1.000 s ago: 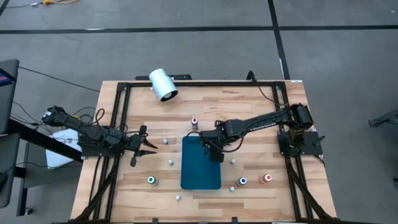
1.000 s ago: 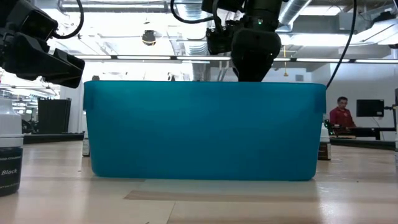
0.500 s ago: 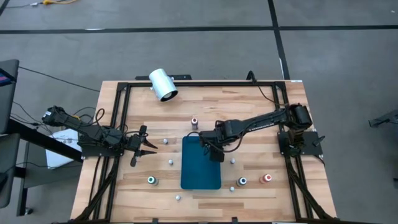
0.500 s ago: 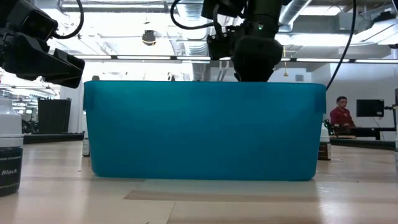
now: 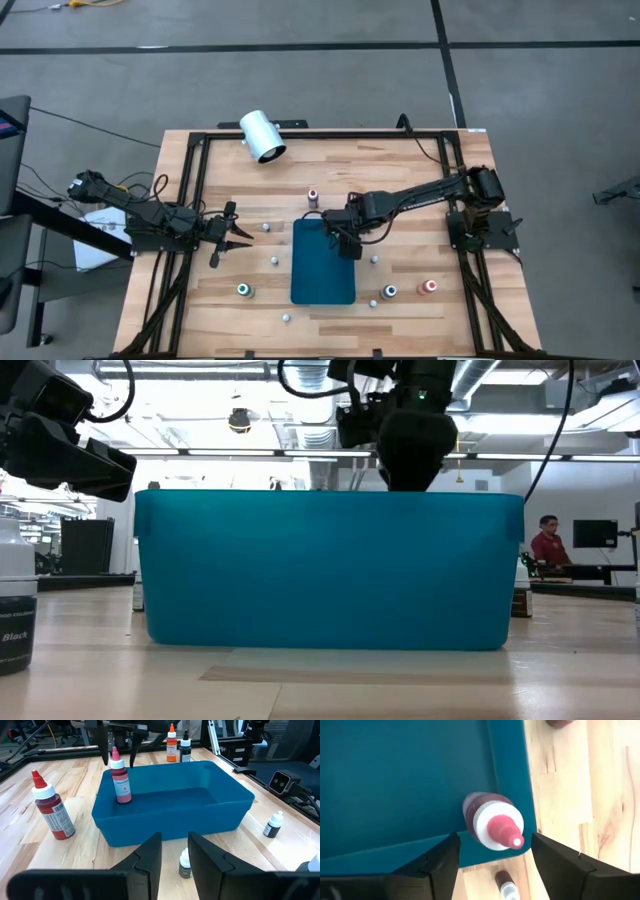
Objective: Pick & Place food coloring
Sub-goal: Put the big red food coloring bottle into the blue container
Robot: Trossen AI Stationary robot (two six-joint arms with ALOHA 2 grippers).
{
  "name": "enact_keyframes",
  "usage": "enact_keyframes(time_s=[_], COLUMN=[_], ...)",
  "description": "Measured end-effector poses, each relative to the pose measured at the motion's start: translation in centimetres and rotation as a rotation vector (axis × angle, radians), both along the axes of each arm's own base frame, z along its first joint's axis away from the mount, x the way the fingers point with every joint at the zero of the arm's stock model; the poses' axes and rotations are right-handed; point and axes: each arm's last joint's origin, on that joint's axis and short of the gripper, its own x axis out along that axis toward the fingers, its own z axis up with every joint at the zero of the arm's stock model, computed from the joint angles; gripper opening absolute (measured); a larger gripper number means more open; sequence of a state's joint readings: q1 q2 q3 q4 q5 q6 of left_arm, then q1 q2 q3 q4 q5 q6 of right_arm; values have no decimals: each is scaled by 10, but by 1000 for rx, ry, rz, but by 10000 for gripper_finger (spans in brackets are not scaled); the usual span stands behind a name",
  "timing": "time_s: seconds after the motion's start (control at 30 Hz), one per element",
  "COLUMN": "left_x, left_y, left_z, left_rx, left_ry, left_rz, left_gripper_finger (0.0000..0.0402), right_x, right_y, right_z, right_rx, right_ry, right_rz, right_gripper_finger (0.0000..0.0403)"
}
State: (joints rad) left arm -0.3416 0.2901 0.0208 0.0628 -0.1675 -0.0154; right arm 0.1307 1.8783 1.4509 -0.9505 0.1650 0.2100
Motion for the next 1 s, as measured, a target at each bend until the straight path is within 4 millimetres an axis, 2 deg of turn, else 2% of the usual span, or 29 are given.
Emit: enact_keyframes(time_s=[0.2,0.37,0.53,0.83,1.0], left_x=[0,0,0,1,1], left_y=[0,0,0,-1,0], left_z=[0,1,3,25,33], left_rx=[2,0,-28,-172,-196], left_ry=[-3,-8,-31,-232,-316], left_rz=[0,-2,-1,2,7], left_gripper_finger=[87,87,87,87,87], right_x=[-12,-26,-46,-84,-108], right_y=[-2,-1,-1,-5,-8], right_z=[25,57,90,137,159], right_rx=[-14,-60,-84,-54,-59], right_ry=[8,-9,-99,-262,-363], right_rz=[-3,0,1,-24,-36], right_gripper_finger=[235,235,235,235,235])
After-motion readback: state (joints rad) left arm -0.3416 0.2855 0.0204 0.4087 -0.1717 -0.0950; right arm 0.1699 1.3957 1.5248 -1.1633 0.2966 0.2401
